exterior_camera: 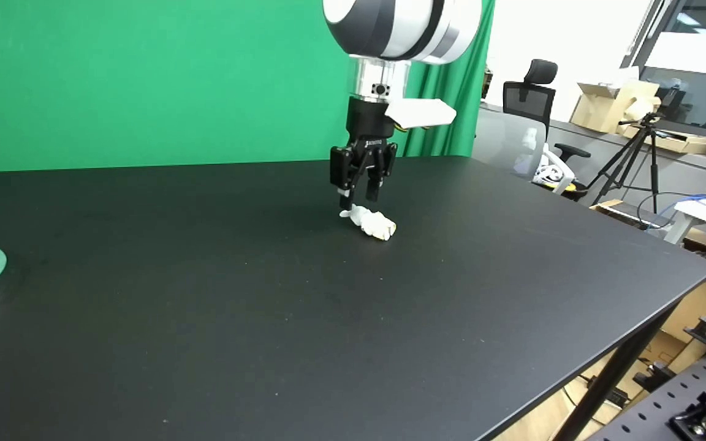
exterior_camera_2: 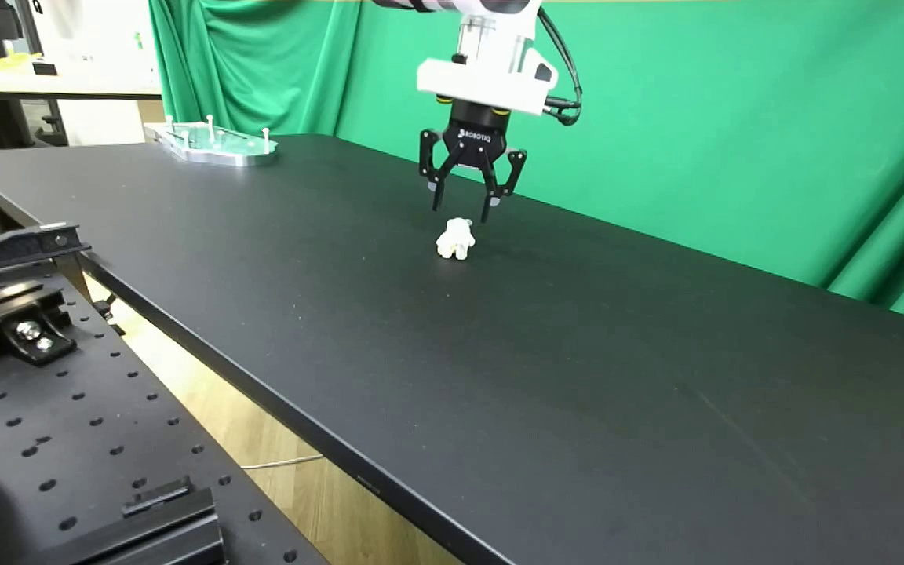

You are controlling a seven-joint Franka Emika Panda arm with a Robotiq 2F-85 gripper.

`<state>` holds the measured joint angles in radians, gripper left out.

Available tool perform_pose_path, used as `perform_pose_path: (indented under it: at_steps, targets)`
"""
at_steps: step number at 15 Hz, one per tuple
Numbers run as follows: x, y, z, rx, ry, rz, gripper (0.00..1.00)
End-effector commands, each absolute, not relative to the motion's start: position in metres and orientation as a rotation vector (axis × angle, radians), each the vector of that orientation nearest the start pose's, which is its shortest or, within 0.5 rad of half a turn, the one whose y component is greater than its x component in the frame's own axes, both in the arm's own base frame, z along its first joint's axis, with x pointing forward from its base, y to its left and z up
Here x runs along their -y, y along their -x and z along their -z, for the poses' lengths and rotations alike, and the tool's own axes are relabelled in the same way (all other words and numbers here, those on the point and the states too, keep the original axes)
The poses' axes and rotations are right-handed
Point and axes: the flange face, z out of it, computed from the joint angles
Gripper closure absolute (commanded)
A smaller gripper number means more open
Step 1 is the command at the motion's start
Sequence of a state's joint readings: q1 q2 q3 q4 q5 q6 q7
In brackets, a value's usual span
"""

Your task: Pick up the toy from the table and slightly move it forward.

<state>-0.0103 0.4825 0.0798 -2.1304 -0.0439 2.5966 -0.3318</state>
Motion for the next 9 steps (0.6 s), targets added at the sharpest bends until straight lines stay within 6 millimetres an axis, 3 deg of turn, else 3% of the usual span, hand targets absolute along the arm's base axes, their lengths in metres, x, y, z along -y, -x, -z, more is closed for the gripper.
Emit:
perform_pose_path:
  at_steps: [1, 9]
  targets:
    - [-0.053, -0.574, -0.209, 0.685, 3.058, 0.044, 0.01]
    - [-0.058, -0.578, -0.262, 0.7, 3.055, 0.189, 0.0]
